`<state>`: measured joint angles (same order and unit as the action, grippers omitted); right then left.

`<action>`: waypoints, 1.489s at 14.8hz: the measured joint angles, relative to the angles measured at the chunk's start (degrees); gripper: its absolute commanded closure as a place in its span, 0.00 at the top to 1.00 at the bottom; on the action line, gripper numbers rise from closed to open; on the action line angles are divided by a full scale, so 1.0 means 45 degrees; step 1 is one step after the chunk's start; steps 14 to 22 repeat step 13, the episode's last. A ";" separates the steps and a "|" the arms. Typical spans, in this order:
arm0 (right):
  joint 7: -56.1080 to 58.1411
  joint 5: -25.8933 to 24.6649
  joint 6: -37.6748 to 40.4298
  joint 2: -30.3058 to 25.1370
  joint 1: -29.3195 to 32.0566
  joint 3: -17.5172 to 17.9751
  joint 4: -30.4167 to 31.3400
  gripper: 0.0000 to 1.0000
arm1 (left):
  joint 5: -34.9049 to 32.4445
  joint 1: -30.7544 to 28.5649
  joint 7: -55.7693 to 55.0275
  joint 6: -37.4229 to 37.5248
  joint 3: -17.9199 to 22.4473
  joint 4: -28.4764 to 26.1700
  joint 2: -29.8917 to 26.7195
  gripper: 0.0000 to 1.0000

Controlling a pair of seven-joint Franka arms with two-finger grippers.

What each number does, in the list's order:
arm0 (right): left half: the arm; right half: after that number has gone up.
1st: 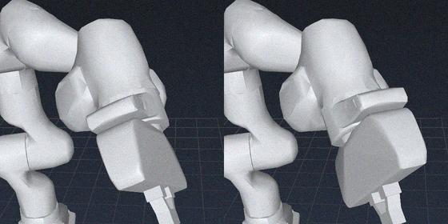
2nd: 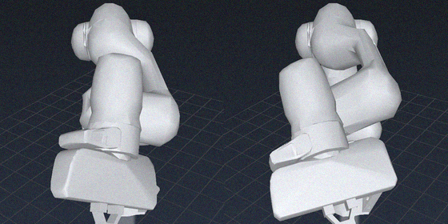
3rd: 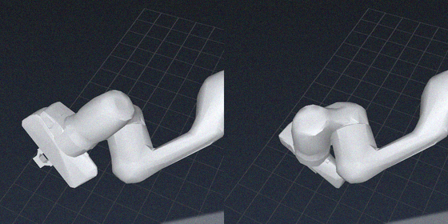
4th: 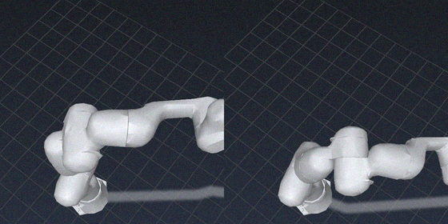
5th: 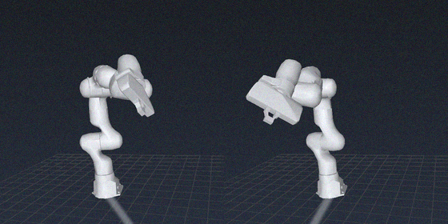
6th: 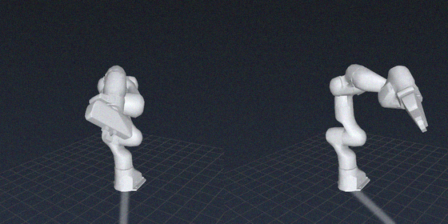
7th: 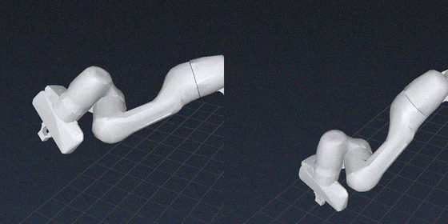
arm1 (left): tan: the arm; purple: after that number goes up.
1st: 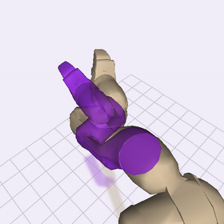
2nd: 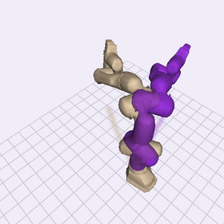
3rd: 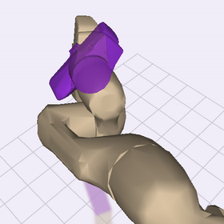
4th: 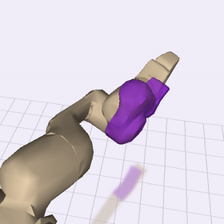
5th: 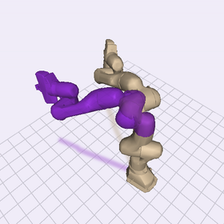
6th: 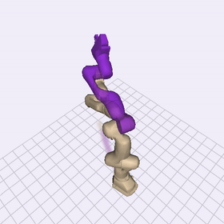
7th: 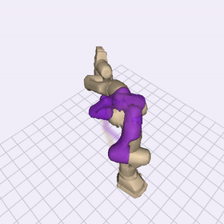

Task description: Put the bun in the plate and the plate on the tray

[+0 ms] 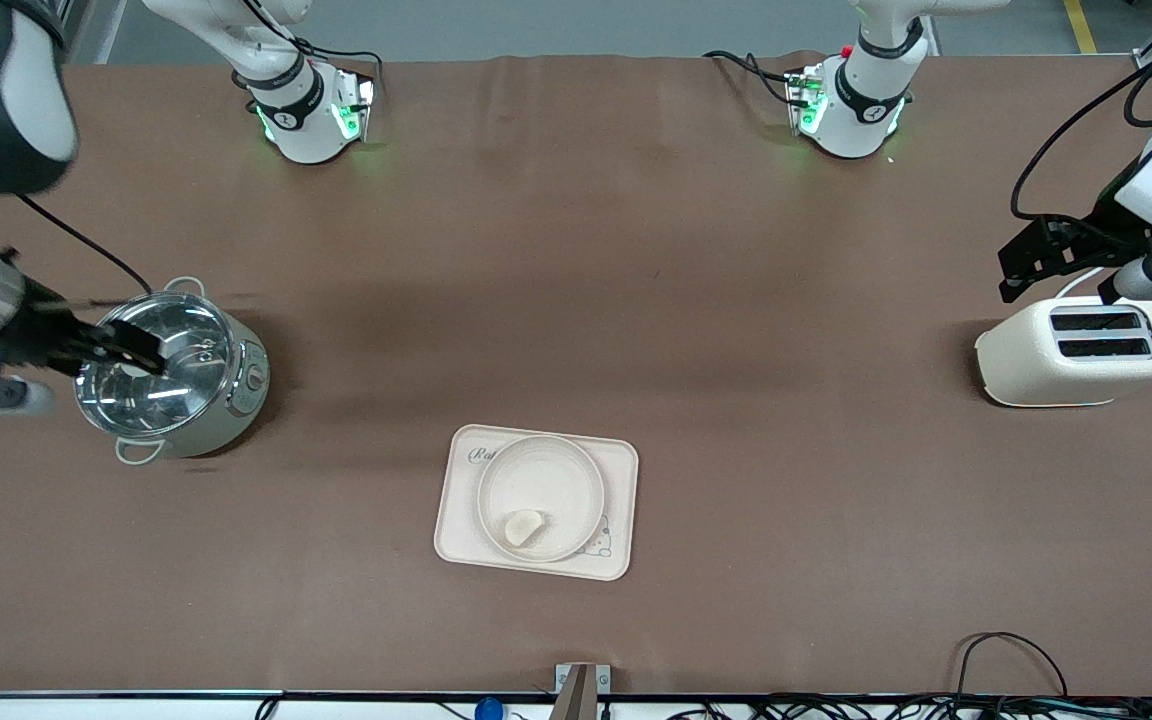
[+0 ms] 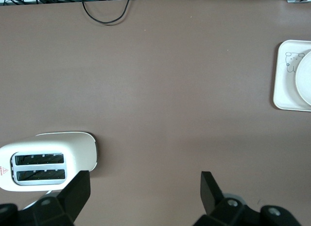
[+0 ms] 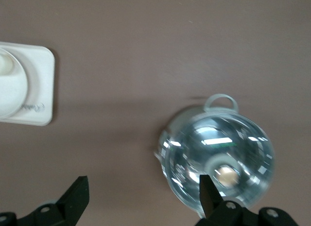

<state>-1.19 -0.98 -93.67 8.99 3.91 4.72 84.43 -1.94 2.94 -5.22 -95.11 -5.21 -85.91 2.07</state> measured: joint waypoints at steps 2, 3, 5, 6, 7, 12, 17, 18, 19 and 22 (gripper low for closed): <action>0.0279 -0.0006 0.0791 -0.0842 -0.0479 -0.1064 0.0001 1.00 | 0.0000 0.0000 0.0001 0.0002 0.0000 0.0002 0.0000 1.00; 0.0331 -0.0007 0.1099 -0.1226 -0.0687 -0.1455 0.0002 1.00 | 0.0000 0.0000 0.0001 0.0003 0.0000 0.0003 0.0000 1.00; 0.0349 -0.0013 0.1437 -0.1765 -0.0849 -0.1781 0.0058 1.00 | 0.0000 0.0000 0.0004 0.0004 0.0000 0.0003 0.0000 1.00; 0.0349 -0.0014 0.1462 -0.1865 -0.0864 -0.1806 0.0107 1.00 | 0.0000 -0.0002 0.0004 0.0004 0.0000 0.0004 0.0000 1.00; 0.0349 -0.0015 0.1452 -0.1872 -0.0891 -0.1808 0.0156 1.00 | 0.0000 -0.0003 0.0008 0.0004 0.0000 0.0004 0.0000 1.00; 0.0348 -0.0017 0.1367 -0.1795 -0.1204 -0.1801 0.0232 1.00 | 0.0000 -0.0004 0.0022 0.0004 0.0001 0.0004 0.0000 1.00; 0.0347 -0.0017 0.1357 -0.1795 -0.1220 -0.1800 0.0232 1.00 | 0.0000 -0.0006 0.0023 0.0004 0.0004 0.0004 0.0000 1.00; 0.0347 -0.0017 0.1357 -0.1795 -0.1220 -0.1800 0.0232 1.00 | 0.0000 -0.0006 0.0023 0.0004 0.0004 0.0004 0.0000 1.00; 0.0347 -0.0017 0.1357 -0.1795 -0.1220 -0.1800 0.0232 1.00 | 0.0000 -0.0006 0.0023 0.0004 0.0004 0.0004 0.0000 1.00; 0.0347 -0.0017 0.1357 -0.1795 -0.1220 -0.1800 0.0232 1.00 | 0.0000 -0.0006 0.0023 0.0004 0.0004 0.0004 0.0000 1.00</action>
